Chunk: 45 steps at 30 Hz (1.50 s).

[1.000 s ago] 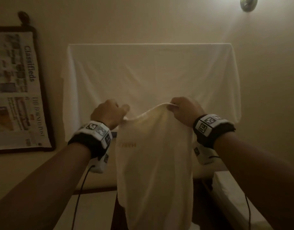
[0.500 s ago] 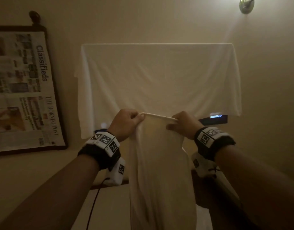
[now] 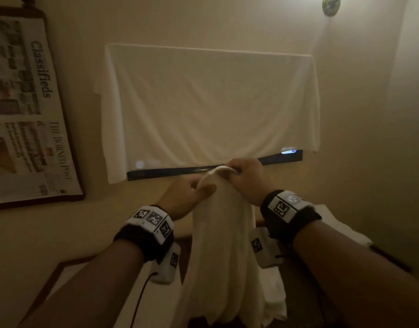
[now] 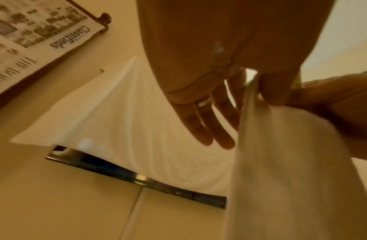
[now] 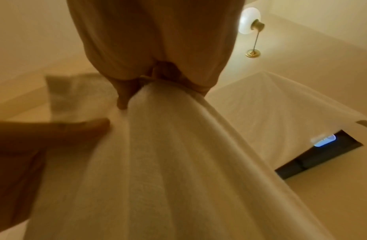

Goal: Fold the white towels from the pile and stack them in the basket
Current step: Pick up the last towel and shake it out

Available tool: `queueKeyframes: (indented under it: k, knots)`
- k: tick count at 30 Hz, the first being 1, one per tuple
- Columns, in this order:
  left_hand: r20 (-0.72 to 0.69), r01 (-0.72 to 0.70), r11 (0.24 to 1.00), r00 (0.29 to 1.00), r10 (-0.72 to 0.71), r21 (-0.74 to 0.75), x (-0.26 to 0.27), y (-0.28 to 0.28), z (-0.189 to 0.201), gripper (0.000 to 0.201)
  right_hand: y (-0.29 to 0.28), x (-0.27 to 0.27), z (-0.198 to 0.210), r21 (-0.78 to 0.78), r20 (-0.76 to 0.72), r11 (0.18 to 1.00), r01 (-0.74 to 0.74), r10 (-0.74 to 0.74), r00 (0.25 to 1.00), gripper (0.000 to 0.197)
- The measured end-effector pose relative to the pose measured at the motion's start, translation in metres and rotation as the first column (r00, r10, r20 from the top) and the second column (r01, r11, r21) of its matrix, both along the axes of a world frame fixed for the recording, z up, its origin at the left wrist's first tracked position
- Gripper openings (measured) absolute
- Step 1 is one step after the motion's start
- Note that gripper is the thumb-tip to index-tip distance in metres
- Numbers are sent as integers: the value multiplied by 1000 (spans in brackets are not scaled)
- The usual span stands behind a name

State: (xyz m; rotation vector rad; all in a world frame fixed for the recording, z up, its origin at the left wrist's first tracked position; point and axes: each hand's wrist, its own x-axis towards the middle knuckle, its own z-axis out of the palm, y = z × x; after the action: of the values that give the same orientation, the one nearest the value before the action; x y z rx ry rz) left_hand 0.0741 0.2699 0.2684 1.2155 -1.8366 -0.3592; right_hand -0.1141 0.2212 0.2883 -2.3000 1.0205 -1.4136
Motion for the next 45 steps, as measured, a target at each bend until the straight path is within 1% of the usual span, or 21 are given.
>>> queueKeyframes:
  k: [2, 4, 8, 9, 11, 14, 16, 18, 19, 20, 22, 24, 27, 29, 33, 35, 37, 40, 42, 44, 45]
  knots:
    - [-92, -11, 990, 996, -2, -143, -10, 0, 8, 41, 6, -3, 3, -15, -29, 1000, 14, -15, 999, 15]
    - [-86, -18, 971, 996, -2, -239, -18, 2, 19, 45, 8, -8, 2, -34, -18, 999, 19, -20, 1000, 13]
    - [-53, 4, 958, 998, -20, -287, -28, 9, 38, 48, 4, -17, -14, -4, -6, 1000, -13, 13, 1000, 21]
    - [-30, -2, 956, 1000, -7, -294, -29, 10, 42, 44, 0, -21, -24, 37, -26, 999, 10, -9, 1000, 24]
    - [-8, -12, 946, 1000, 9, -323, -27, 14, 50, 37, -16, -33, -55, 192, -83, 977, 97, -83, 993, 26]
    - [-39, -27, 934, 999, 14, -356, -18, 19, 60, 48, -52, -61, -117, 400, -149, 896, 192, -143, 978, 23]
    - [-74, -45, 938, 997, 21, -343, -13, 18, 62, 49, -68, -75, -136, 448, -97, 870, 208, -184, 978, 20]
    - [-119, -84, 952, 992, 51, -294, -12, 14, 58, 35, -75, -83, -123, 445, 35, 879, 170, -207, 978, 21]
    - [-157, -113, 963, 985, 76, -246, -14, 10, 56, 28, -76, -85, -107, 417, 112, 897, 149, -213, 971, 21]
    - [-198, -135, 973, 975, 98, -185, -17, 6, 53, 26, -75, -85, -87, 365, 204, 925, 107, -192, 960, 21]
    - [-272, -128, 989, 957, 104, -73, -25, -4, 49, 29, -71, -82, -41, 199, 339, 980, 2, -71, 938, 26]
    - [-338, -64, 998, 940, 55, -15, -38, -10, 54, 30, -67, -79, -1, 15, 292, 997, -75, 68, 954, 26]
    - [-373, 48, 999, 927, -42, 8, -68, -21, 65, 32, -60, -79, 43, -207, 97, 973, -104, 126, 987, 11]
    - [-416, 77, 997, 907, -62, 20, -93, -31, 67, 30, -57, -83, 64, -230, 105, 964, -133, 160, 981, 8]
    - [-514, 37, 999, 857, -19, 25, -140, -49, 62, 19, -65, -98, 74, -137, 101, 980, -144, 158, 982, 24]
    - [-516, 1, 1000, 857, -3, -5, -154, -57, 59, 18, -71, -111, 63, -105, 118, 982, -154, 167, 979, 30]
    - [-492, -37, 999, 870, 18, -29, -166, -64, 57, 17, -78, -124, 42, -45, 165, 973, -226, 230, 959, 33]
    - [-413, -59, 998, 910, 41, -31, -179, -73, 56, 18, -84, -143, 0, 56, 187, 947, -315, 300, 935, 27]
    - [-409, -100, 995, 909, 80, -28, -180, -77, 58, 23, -95, -156, -36, 213, 169, 938, -273, 240, 956, 25]
    - [-444, -138, 990, 889, 112, -26, -176, -78, 61, 25, -113, -167, -79, 450, 112, 878, -165, 128, 985, 30]
    - [-457, -153, 988, 880, 125, -23, -172, -77, 64, 25, -125, -172, -102, 524, 62, 846, -100, 79, 995, 33]
